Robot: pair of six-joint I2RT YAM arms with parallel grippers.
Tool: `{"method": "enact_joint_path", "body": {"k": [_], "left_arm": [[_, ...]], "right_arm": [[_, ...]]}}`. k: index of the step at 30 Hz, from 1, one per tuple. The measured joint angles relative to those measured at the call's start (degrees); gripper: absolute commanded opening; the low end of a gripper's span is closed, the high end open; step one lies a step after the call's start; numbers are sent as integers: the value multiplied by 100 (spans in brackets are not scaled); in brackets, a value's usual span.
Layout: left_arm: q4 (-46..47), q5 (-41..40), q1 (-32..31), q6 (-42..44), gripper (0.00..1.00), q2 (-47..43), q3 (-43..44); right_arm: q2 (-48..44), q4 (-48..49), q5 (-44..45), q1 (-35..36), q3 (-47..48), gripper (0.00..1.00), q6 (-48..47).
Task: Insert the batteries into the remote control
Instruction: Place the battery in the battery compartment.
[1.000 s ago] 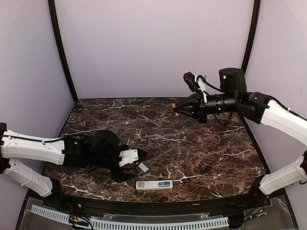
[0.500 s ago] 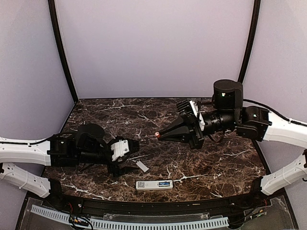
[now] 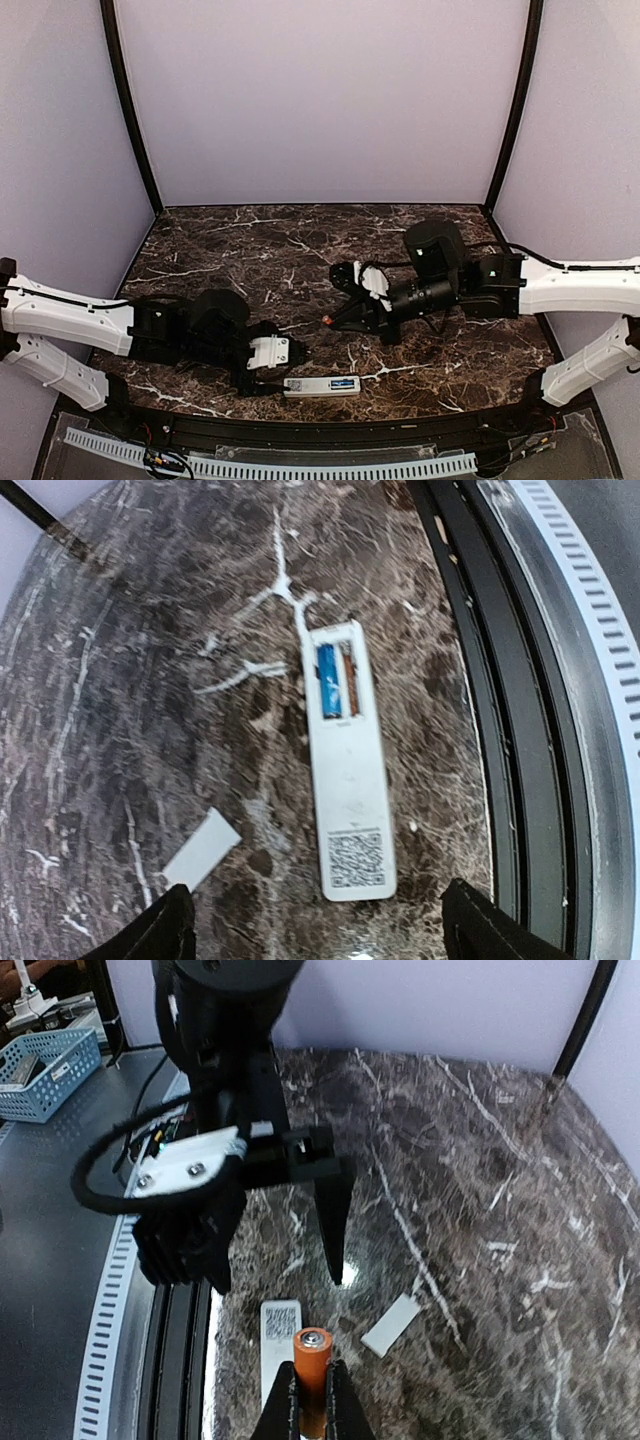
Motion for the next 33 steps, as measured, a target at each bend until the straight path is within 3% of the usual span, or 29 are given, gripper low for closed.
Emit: {"method": "enact_joint_path", "body": {"k": [9, 20, 27, 33], "left_arm": [[-136, 197, -63, 350, 84, 105, -437], [-221, 181, 83, 601, 85, 35, -409], [667, 595, 1414, 208, 87, -455, -350], [1871, 914, 2197, -278, 87, 649, 205]], "right_arm": [[262, 457, 245, 2, -1233, 0, 787], [299, 839, 302, -205, -1279, 0, 826], [308, 1399, -37, -986, -1276, 0, 704], [1012, 2144, -162, -1578, -916, 0, 1447]]}}
